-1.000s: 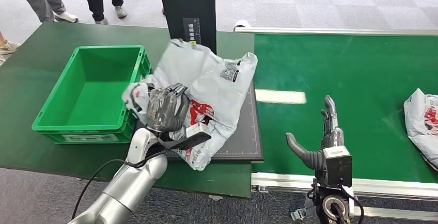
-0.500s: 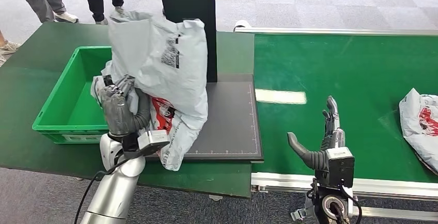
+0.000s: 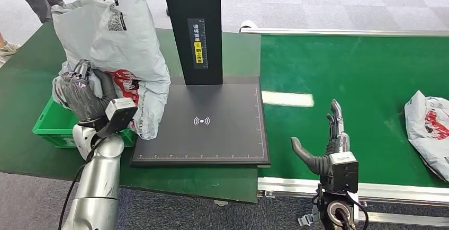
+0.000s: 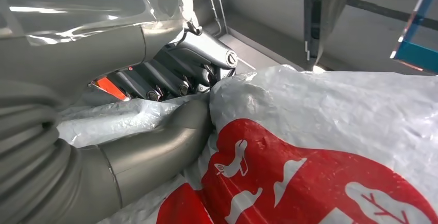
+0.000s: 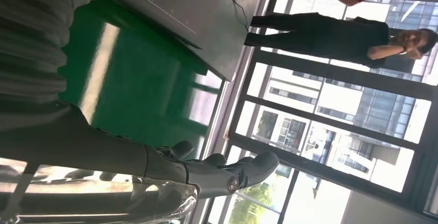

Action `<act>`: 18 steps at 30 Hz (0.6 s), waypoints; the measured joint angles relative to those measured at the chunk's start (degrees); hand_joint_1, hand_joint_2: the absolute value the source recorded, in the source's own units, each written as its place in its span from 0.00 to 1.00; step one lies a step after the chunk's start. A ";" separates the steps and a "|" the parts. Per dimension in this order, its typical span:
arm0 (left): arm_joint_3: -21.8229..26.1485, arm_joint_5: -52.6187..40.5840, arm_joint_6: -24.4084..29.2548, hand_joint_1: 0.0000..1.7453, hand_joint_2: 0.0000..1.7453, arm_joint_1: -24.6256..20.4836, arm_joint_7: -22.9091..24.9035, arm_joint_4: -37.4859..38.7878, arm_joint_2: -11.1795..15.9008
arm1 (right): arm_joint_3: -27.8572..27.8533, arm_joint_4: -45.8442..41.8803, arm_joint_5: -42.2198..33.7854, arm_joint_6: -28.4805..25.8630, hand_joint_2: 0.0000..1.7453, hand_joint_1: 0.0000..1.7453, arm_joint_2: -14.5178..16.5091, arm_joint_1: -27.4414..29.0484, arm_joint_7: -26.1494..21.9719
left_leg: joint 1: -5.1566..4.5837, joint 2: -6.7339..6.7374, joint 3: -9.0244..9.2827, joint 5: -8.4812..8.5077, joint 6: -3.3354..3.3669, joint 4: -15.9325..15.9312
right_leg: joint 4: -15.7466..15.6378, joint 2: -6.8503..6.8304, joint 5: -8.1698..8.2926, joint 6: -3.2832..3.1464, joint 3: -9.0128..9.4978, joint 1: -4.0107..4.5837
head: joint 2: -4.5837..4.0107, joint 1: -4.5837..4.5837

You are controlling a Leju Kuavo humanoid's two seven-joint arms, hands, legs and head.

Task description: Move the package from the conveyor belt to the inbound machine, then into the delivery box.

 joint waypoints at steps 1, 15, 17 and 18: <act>0.31 -0.02 0.01 1.00 1.00 -0.17 0.00 0.21 0.00 | 0.05 0.00 0.00 -0.01 1.00 0.00 0.00 0.00 0.00 | 0.00 0.00 0.00 0.00 0.00 0.00 | 0.00 0.00 0.00 0.00 0.00 0.00 | 0.00 0.00; 4.76 -33.00 0.01 1.00 1.00 -11.40 34.90 15.71 5.85 | 0.75 0.00 2.15 1.19 1.00 0.00 0.07 -0.57 2.31 | 0.03 0.03 0.03 0.10 -0.05 -0.01 | 0.02 0.02 0.06 -0.07 0.00 0.04 | -0.01 0.00; 4.88 -37.53 -0.15 1.00 1.00 -14.26 41.36 20.75 8.07 | 0.91 0.00 2.77 1.23 1.00 0.00 0.10 -0.60 2.78 | 0.04 0.03 0.03 0.11 -0.06 -0.01 | 0.02 0.02 0.06 -0.07 -0.01 0.04 | 0.00 0.00; 4.72 -39.41 -0.73 1.00 1.00 -15.70 44.79 23.57 9.09 | 0.98 0.00 3.09 1.27 1.00 0.00 0.13 -0.60 2.94 | 0.04 0.03 0.03 0.11 -0.06 -0.01 | 0.02 0.02 0.06 -0.07 -0.02 0.04 | 0.00 0.00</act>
